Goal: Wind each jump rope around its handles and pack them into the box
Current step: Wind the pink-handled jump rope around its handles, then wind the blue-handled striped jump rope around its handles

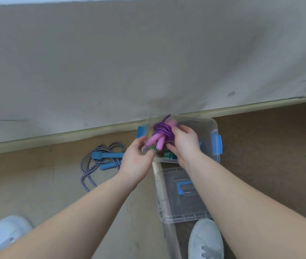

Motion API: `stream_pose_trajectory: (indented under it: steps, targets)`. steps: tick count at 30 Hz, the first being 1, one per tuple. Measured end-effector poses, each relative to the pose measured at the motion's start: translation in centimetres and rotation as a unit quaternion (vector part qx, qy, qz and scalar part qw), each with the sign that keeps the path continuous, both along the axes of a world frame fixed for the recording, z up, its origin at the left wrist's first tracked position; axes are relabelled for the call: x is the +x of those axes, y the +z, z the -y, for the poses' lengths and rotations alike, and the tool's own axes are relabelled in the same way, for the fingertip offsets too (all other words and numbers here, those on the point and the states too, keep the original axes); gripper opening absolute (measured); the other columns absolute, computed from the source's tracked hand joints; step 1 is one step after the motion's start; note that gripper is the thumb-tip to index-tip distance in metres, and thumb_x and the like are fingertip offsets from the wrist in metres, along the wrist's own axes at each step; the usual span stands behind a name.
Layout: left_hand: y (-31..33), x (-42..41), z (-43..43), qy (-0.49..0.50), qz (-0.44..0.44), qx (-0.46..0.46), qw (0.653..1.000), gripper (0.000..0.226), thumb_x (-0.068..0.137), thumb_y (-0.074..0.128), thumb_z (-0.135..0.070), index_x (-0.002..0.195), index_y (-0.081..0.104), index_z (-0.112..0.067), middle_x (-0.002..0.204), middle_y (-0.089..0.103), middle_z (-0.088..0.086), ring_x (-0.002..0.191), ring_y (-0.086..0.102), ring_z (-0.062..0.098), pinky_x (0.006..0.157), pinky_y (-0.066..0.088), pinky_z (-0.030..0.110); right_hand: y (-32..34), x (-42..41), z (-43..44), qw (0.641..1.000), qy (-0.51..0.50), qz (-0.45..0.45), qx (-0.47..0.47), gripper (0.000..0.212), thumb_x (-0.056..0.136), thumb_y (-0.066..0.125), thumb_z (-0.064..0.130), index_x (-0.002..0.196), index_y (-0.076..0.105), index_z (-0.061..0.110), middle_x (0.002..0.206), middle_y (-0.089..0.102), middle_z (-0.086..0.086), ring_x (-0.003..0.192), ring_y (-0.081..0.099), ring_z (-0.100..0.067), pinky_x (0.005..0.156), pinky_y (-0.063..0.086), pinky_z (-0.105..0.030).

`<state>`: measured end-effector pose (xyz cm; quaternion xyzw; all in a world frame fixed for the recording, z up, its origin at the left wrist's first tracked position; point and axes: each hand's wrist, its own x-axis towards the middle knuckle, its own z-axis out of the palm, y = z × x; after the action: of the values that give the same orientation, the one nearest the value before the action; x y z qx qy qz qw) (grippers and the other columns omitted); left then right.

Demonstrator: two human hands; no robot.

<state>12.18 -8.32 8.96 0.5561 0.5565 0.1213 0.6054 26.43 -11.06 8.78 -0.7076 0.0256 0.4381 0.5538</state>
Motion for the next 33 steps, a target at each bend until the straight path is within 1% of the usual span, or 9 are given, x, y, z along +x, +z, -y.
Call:
stream_pose_trajectory:
  steps: [2, 6, 10, 14, 16, 20, 27, 30, 33]
  targets:
    - [-0.5, -0.8, -0.8, 0.020, -0.027, 0.039, 0.999, 0.057, 0.078, 0.065, -0.028, 0.134, 0.054, -0.034, 0.128, 0.061, -0.012, 0.108, 0.066, 0.015, 0.099, 0.052, 0.041, -0.8, -0.5, -0.2, 0.996, 0.047, 0.051, -0.055, 0.036, 0.094, 0.058, 0.024, 0.130, 0.060, 0.022, 0.118, 0.067, -0.009, 0.102, 0.066, -0.026, 0.091, 0.058, -0.048]
    - [-1.6, -3.1, -1.5, 0.057, -0.037, 0.019, 0.997, 0.042, 0.082, 0.059, -0.020, 0.121, 0.059, -0.037, 0.113, 0.063, -0.018, 0.096, 0.070, 0.015, 0.093, 0.056, 0.040, -1.6, -1.8, 0.0, 0.973, 0.145, 0.134, -0.122, 0.021, 0.080, 0.055, 0.033, 0.074, 0.072, 0.022, 0.086, 0.074, -0.007, 0.091, 0.070, -0.033, 0.086, 0.059, -0.055]
    - [-2.7, -5.3, -1.9, 0.092, -0.051, 0.002, 0.994, 0.035, 0.090, 0.056, -0.011, 0.122, 0.062, -0.023, 0.106, 0.065, -0.010, 0.081, 0.070, 0.012, 0.084, 0.060, 0.037, -1.1, -5.0, -1.0, 0.954, 0.227, 0.166, -0.101, 0.021, 0.090, 0.059, 0.025, 0.078, 0.074, 0.018, 0.064, 0.072, 0.000, 0.069, 0.071, -0.022, 0.078, 0.061, -0.051]
    - [-4.8, -7.2, -2.5, 0.090, -0.080, -0.007, 0.993, 0.033, 0.089, 0.054, -0.010, 0.119, 0.063, -0.020, 0.109, 0.066, -0.006, 0.095, 0.069, 0.022, 0.093, 0.056, 0.042, -2.1, -8.5, -2.0, 0.904, 0.357, 0.215, -0.096, 0.021, 0.098, 0.053, 0.027, 0.094, 0.073, 0.020, 0.062, 0.073, 0.001, 0.046, 0.055, 0.007, 0.060, 0.045, -0.023]
    - [-5.9, -8.1, -2.9, 0.073, -0.106, 0.001, 0.992, 0.036, 0.089, 0.053, -0.011, 0.121, 0.062, -0.021, 0.113, 0.064, -0.006, 0.104, 0.066, 0.020, 0.098, 0.053, 0.042, -3.3, -10.0, -2.4, 0.866, 0.424, 0.242, -0.108, 0.021, 0.100, 0.051, 0.027, 0.096, 0.071, 0.020, 0.070, 0.076, -0.001, 0.054, 0.061, 0.004, 0.057, 0.045, -0.019]
    - [-8.6, -9.4, -4.4, 0.051, -0.151, 0.027, 0.987, 0.037, 0.089, 0.054, -0.015, 0.124, 0.061, -0.022, 0.114, 0.062, -0.006, 0.096, 0.065, 0.018, 0.093, 0.054, 0.039, -6.8, -11.8, -2.7, 0.787, 0.520, 0.292, -0.158, 0.029, 0.099, 0.049, 0.020, 0.120, 0.068, 0.020, 0.116, 0.072, -0.009, 0.108, 0.066, -0.028, 0.086, 0.049, -0.028]
    - [-14.1, -11.1, -7.6, -0.110, -0.247, 0.195, 0.943, 0.049, 0.082, 0.059, -0.009, 0.130, 0.058, -0.016, 0.131, 0.056, 0.008, 0.124, 0.047, 0.032, 0.108, 0.036, 0.038, -12.7, -11.5, -3.4, 0.718, 0.568, 0.347, -0.202, 0.069, 0.091, 0.056, 0.019, 0.155, 0.028, 0.019, 0.156, 0.038, -0.006, 0.130, 0.049, -0.036, 0.104, 0.045, -0.044]
    - [-15.4, -11.5, -8.8, -0.210, -0.319, 0.238, 0.893, 0.059, 0.079, 0.060, -0.014, 0.137, 0.052, -0.022, 0.140, 0.049, 0.003, 0.131, 0.039, 0.033, 0.109, 0.035, 0.045, -14.3, -11.0, -4.1, 0.716, 0.580, 0.323, -0.216, 0.076, 0.090, 0.055, 0.015, 0.157, 0.021, 0.024, 0.151, 0.042, -0.007, 0.127, 0.054, -0.037, 0.099, 0.049, -0.046]
    - [-15.7, -11.7, -9.1, -0.256, -0.390, 0.203, 0.861, 0.055, 0.083, 0.058, -0.022, 0.137, 0.045, -0.030, 0.136, 0.045, 0.001, 0.129, 0.036, 0.031, 0.106, 0.035, 0.046, -15.6, -11.1, -4.0, 0.681, 0.600, 0.345, -0.238, 0.051, 0.089, 0.057, 0.011, 0.138, 0.046, 0.020, 0.129, 0.051, -0.010, 0.116, 0.059, -0.037, 0.089, 0.049, -0.040]
